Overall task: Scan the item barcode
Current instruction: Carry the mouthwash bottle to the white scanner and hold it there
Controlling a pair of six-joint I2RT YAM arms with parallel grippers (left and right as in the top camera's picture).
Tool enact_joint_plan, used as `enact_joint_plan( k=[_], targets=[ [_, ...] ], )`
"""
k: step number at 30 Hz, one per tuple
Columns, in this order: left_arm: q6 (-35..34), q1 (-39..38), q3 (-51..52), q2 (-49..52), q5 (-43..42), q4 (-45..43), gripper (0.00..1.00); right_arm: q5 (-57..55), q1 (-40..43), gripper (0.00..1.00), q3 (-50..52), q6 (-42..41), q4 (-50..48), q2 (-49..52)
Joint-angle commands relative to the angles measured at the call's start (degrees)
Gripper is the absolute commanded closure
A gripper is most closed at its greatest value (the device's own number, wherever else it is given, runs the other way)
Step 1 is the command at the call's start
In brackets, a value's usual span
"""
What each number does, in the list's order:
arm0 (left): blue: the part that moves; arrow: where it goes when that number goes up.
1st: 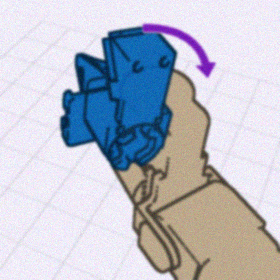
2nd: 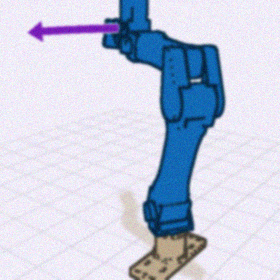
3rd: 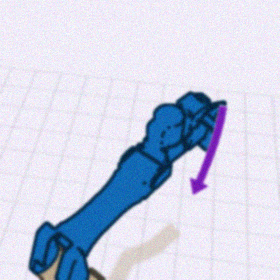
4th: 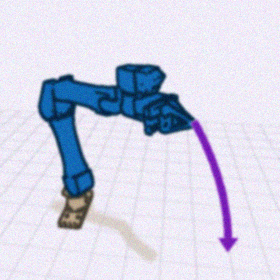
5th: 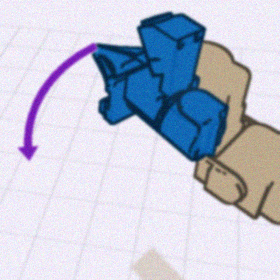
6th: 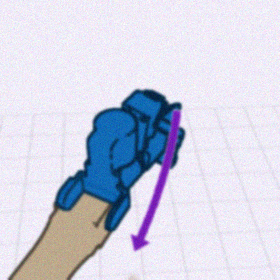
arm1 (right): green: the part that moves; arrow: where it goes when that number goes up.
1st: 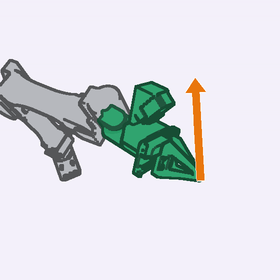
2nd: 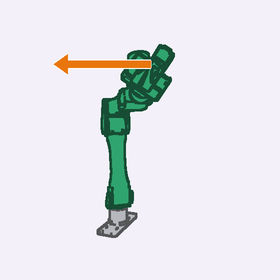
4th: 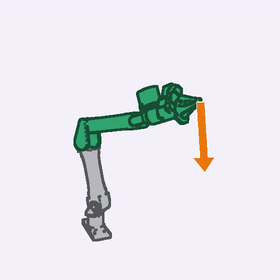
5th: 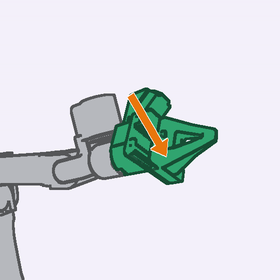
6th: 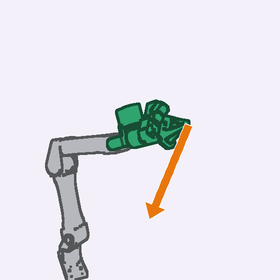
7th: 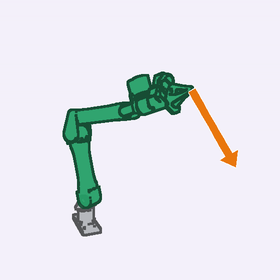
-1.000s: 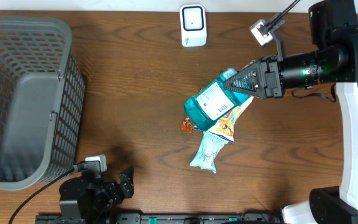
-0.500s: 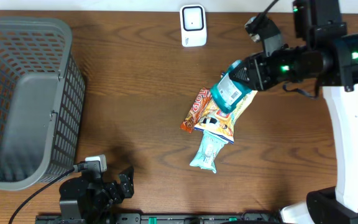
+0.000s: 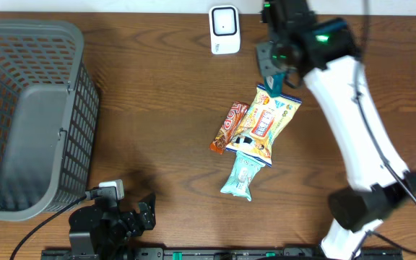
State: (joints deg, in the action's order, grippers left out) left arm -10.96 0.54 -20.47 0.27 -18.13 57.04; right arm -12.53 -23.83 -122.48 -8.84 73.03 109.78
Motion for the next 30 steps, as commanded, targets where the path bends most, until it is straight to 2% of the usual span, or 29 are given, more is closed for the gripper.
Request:
enact_joint_plan(
  k=[1,4,7,10,16,20,23,26,30],
  targets=[
    [-0.5,0.0,0.3,-0.1,-0.7,0.6,0.02,-12.9,-1.1,0.89,-1.1,-1.4,-4.1,2.8],
    [-0.5,0.0,0.3,-0.1,-0.7,0.6,0.02,-19.0,-2.1,0.94,-1.1,-1.2,-9.1,5.8],
    [-0.5,0.0,0.3,-0.1,-0.7,0.6,0.02,-25.3,-3.6,0.96,-1.1,3.5,-15.8,8.7],
    [-0.5,0.0,0.3,0.0,-0.7,0.6,0.02,-31.2,-5.5,0.96,-1.1,11.1,-24.1,11.8],
    [-0.5,0.0,0.3,-0.1,-0.7,0.6,0.02,-41.5,-8.4,0.94,-1.1,31.8,-43.7,19.4],
    [-0.5,0.0,0.3,-0.1,-0.7,0.6,0.02,-49.0,-9.4,0.93,-1.1,49.0,-64.1,26.4],
    [-0.5,0.0,0.3,-0.1,-0.7,0.6,0.02,-50.6,-9.4,0.92,-1.1,58.8,-76.7,30.9],
    [-0.5,0.0,0.3,-0.1,-0.7,0.6,0.02,-50.4,-9.4,0.91,-1.1,64.2,-84.3,34.3],
    [-0.5,0.0,0.3,-0.1,-0.7,0.6,0.02,-50.1,-9.8,0.90,-1.1,67.4,-90.0,37.8]
  ],
)
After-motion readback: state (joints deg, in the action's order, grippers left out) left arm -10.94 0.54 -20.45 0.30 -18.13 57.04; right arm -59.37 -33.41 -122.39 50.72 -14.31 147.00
